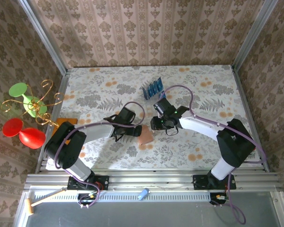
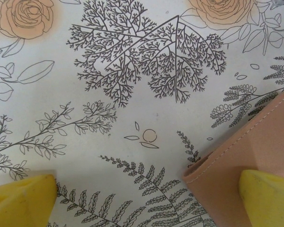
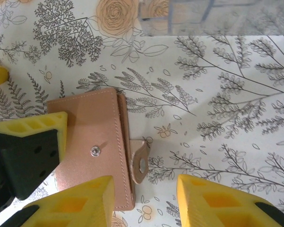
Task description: Put the credit cards into the card holder
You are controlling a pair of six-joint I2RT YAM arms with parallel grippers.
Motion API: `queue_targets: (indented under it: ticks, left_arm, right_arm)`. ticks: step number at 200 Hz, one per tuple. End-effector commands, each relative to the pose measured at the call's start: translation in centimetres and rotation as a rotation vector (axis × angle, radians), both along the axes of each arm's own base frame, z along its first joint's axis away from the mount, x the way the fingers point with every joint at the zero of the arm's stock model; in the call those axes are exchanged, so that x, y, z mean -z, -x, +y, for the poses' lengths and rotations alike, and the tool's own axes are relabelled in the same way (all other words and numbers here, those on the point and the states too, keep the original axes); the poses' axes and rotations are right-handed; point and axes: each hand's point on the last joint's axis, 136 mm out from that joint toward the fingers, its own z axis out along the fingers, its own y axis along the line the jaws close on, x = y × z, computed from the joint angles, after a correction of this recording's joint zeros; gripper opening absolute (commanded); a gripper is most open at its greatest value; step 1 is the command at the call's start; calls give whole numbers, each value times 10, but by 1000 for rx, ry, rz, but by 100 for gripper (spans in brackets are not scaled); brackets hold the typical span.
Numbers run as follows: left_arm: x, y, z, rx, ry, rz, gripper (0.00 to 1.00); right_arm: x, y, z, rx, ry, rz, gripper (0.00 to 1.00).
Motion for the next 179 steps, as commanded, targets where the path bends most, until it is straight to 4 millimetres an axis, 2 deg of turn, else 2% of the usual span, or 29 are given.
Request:
queue_targets:
  ticks: [1, 63, 89, 108, 179]
  left_arm:
    - [26, 19, 17, -17, -69, 77, 100]
    - [27, 20, 17, -17, -67, 79, 100]
    - [28, 20, 17, -16, -68, 81, 100]
    - [28, 20, 17, -17, -67, 82, 100]
    - [27, 20, 17, -15, -66, 80, 100]
  right_arm:
    - [4, 1, 0, -46, 62, 12, 40]
    - [17, 0, 5, -63, 84, 35, 24]
    - [22, 0, 5, -64, 90, 42, 22]
    - [24, 0, 5, -64, 91, 46, 16]
    - [22, 0, 12, -61, 39, 49, 0]
